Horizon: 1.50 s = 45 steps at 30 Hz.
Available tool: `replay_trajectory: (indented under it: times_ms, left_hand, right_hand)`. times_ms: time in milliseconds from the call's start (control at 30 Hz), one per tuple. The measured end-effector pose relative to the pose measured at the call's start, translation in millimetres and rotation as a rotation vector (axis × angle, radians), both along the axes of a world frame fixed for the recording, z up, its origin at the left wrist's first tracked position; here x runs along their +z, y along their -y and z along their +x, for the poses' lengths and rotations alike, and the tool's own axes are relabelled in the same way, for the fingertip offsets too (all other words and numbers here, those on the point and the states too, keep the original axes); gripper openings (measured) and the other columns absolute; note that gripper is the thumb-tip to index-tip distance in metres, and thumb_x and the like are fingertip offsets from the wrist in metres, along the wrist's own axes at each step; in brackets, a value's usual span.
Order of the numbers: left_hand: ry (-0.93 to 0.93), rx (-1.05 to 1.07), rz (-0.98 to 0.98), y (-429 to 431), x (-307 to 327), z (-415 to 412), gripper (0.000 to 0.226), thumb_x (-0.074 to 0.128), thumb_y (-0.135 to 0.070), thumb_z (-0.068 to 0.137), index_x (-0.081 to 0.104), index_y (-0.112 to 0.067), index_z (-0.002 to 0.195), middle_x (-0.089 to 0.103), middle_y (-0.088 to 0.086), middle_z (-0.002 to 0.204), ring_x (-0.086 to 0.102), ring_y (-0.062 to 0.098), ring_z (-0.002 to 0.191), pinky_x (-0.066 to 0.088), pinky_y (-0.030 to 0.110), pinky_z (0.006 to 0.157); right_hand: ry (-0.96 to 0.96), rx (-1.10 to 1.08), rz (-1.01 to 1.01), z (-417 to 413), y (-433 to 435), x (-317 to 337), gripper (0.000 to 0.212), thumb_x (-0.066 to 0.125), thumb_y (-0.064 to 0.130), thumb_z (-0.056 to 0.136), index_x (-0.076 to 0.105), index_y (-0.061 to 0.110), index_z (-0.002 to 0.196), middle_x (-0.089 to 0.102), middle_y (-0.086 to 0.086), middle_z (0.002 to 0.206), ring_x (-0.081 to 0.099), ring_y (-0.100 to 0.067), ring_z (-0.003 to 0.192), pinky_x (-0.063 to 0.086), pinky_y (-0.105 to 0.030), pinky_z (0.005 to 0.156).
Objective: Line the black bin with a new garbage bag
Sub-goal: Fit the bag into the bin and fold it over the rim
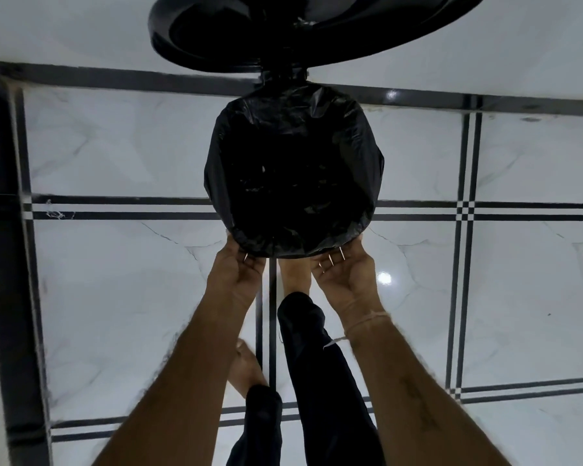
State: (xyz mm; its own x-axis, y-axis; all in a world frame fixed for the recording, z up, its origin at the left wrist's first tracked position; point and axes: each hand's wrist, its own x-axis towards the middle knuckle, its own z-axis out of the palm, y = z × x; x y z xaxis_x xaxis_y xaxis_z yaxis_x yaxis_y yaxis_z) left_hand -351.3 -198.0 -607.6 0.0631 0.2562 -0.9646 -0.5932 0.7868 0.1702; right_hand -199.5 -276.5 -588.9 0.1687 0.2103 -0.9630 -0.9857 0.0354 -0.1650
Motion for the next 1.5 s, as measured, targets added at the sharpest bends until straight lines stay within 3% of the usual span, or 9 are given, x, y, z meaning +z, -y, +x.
replay_trajectory:
  times_ms: [267, 500, 633, 733, 900, 1067, 1233, 1367, 1500]
  left_hand:
    - [0.082, 0.087, -0.059, 17, 21, 17, 0.038, 0.056, -0.051, 0.1, 0.069, -0.02, 0.118, 0.067, 0.005, 0.117, 0.064, 0.024, 0.11, 0.052, 0.055, 0.101]
    - [-0.017, -0.068, -0.05, 3, 27, 0, 0.013, 0.062, -0.02, 0.101, 0.069, -0.012, 0.109, 0.068, 0.008, 0.111, 0.068, 0.022, 0.099, 0.058, 0.041, 0.088]
    - [-0.334, -0.262, -0.03, -31, 41, -13, 0.028, 0.06, -0.025, 0.102, 0.063, -0.012, 0.127, 0.062, 0.003, 0.119, 0.059, 0.02, 0.109, 0.051, 0.038, 0.097]
    - [-0.494, -0.319, 0.197, -78, 69, -8, 0.027, 0.055, -0.047, 0.1, 0.059, -0.021, 0.098, 0.053, -0.004, 0.095, 0.05, 0.012, 0.082, 0.044, 0.033, 0.078]
    - [-0.32, -0.396, 0.568, -137, 130, 15, 0.065, 0.04, -0.068, 0.099, 0.039, -0.031, 0.153, 0.037, -0.006, 0.159, 0.035, 0.015, 0.146, 0.031, 0.045, 0.119]
    - [-0.081, -0.523, 0.67, -161, 162, 19, 0.073, 0.046, -0.065, 0.098, 0.041, -0.02, 0.155, 0.038, 0.002, 0.163, 0.029, 0.013, 0.153, 0.021, 0.05, 0.124]
    - [-0.154, -0.679, 0.665, -150, 156, 7, 0.045, 0.059, -0.054, 0.094, 0.057, -0.03, 0.132, 0.044, -0.011, 0.152, 0.027, 0.005, 0.15, 0.019, 0.045, 0.124]
    - [-0.248, -0.764, 0.704, -134, 149, -5, 0.034, 0.068, -0.05, 0.076, 0.058, -0.026, 0.099, 0.06, -0.009, 0.112, 0.054, 0.008, 0.11, 0.038, 0.035, 0.098]
    - [-0.276, -0.792, 0.777, -109, 119, -20, 0.043, 0.072, -0.039, 0.083, 0.06, -0.015, 0.117, 0.069, -0.002, 0.119, 0.064, 0.015, 0.111, 0.05, 0.03, 0.088]
  right_hand:
    - [0.039, 0.018, -0.057, -28, -3, 0, 0.043, 0.057, 0.054, 0.098, 0.07, 0.015, 0.11, 0.071, -0.006, 0.107, 0.069, -0.026, 0.099, 0.047, -0.05, 0.109]
    - [0.102, 0.116, -0.171, -18, -14, 22, 0.037, 0.05, 0.041, 0.106, 0.068, 0.009, 0.098, 0.066, -0.009, 0.101, 0.066, -0.023, 0.089, 0.062, -0.039, 0.068]
    - [0.579, 0.368, -0.37, 16, -28, 35, 0.037, 0.048, 0.048, 0.104, 0.059, 0.014, 0.113, 0.061, 0.0, 0.106, 0.058, -0.016, 0.096, 0.048, -0.033, 0.084]
    - [0.844, 0.424, -0.234, 56, -64, 66, 0.044, 0.045, 0.054, 0.104, 0.048, 0.021, 0.133, 0.056, 0.009, 0.119, 0.055, -0.011, 0.11, 0.046, -0.028, 0.093]
    - [0.922, 0.649, 0.118, 109, -130, 127, 0.065, 0.024, 0.068, 0.102, 0.022, 0.039, 0.16, 0.02, 0.009, 0.17, 0.021, -0.021, 0.156, 0.018, -0.048, 0.124]
    - [0.815, 0.864, 0.186, 130, -167, 155, 0.047, 0.048, 0.064, 0.097, 0.068, 0.027, 0.116, 0.06, 0.002, 0.133, 0.049, -0.023, 0.135, 0.035, -0.042, 0.119]
    - [0.909, 0.979, 0.073, 118, -139, 145, 0.027, 0.072, 0.046, 0.086, 0.067, 0.02, 0.088, 0.058, 0.001, 0.091, 0.055, -0.015, 0.094, 0.046, -0.028, 0.091]
    - [0.997, 1.034, 0.096, 93, -107, 131, 0.032, 0.072, 0.048, 0.081, 0.069, 0.015, 0.078, 0.062, 0.002, 0.077, 0.058, -0.014, 0.077, 0.048, -0.033, 0.079]
    - [1.051, 1.048, 0.037, 80, -82, 106, 0.048, 0.072, 0.053, 0.077, 0.069, 0.006, 0.09, 0.073, -0.001, 0.087, 0.067, -0.021, 0.088, 0.056, -0.046, 0.088]
